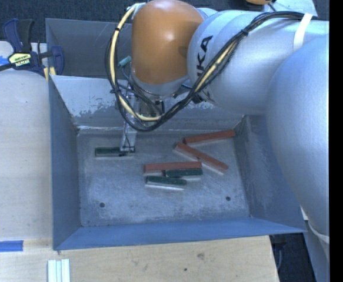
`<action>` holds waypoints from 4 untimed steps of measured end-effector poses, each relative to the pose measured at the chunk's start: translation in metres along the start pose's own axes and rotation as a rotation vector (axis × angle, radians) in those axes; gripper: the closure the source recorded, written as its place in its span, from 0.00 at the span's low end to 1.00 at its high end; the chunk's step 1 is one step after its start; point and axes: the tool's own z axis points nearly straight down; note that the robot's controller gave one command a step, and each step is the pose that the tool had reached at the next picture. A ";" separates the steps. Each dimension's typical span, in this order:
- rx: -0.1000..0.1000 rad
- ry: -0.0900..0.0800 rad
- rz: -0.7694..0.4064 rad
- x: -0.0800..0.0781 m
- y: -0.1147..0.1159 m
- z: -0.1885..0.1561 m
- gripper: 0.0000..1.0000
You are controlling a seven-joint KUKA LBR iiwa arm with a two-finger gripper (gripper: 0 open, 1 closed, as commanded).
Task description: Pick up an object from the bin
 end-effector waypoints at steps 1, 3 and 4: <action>-0.002 -0.008 0.003 -0.002 -0.001 -0.005 0.00; -0.002 -0.010 -0.178 0.014 0.003 0.120 1.00; -0.002 -0.010 -0.177 0.014 0.003 0.120 1.00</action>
Offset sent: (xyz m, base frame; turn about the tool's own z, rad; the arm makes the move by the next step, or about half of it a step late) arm -0.0076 -0.0101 -0.1138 -0.1079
